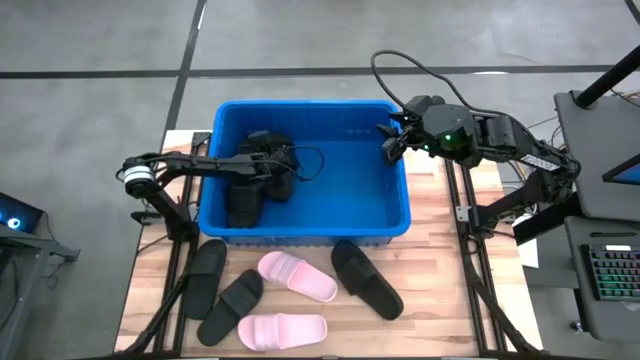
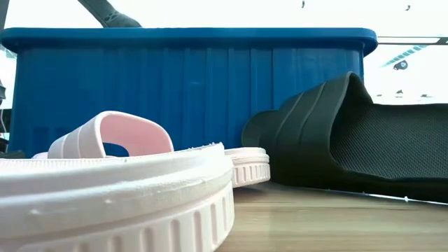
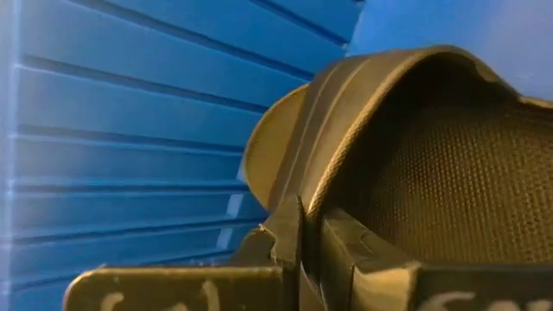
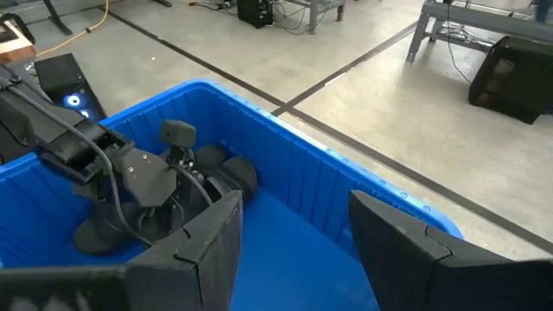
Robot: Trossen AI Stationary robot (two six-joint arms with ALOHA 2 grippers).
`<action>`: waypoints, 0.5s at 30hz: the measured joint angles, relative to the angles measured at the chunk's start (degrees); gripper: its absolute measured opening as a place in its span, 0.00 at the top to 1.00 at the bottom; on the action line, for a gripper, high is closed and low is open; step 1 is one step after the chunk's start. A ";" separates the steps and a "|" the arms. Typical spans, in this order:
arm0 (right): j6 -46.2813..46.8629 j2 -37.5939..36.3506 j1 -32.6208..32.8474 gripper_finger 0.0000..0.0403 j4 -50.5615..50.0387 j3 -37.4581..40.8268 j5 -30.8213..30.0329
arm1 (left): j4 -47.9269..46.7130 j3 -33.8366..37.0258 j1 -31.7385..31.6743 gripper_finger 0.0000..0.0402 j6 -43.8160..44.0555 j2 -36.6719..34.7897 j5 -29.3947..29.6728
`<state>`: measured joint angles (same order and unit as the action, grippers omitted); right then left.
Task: Pick and place slides into bin
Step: Put the black slide into the blue container
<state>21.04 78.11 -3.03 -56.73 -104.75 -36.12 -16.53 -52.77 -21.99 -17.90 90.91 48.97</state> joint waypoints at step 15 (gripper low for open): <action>-0.02 0.00 0.00 0.50 -0.02 0.00 0.00 | 0.04 1.04 -0.32 0.81 -0.73 0.02 -2.15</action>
<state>21.02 78.11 -3.03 -56.75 -104.75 -36.12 -16.49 -51.72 -22.31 -18.63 90.94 46.82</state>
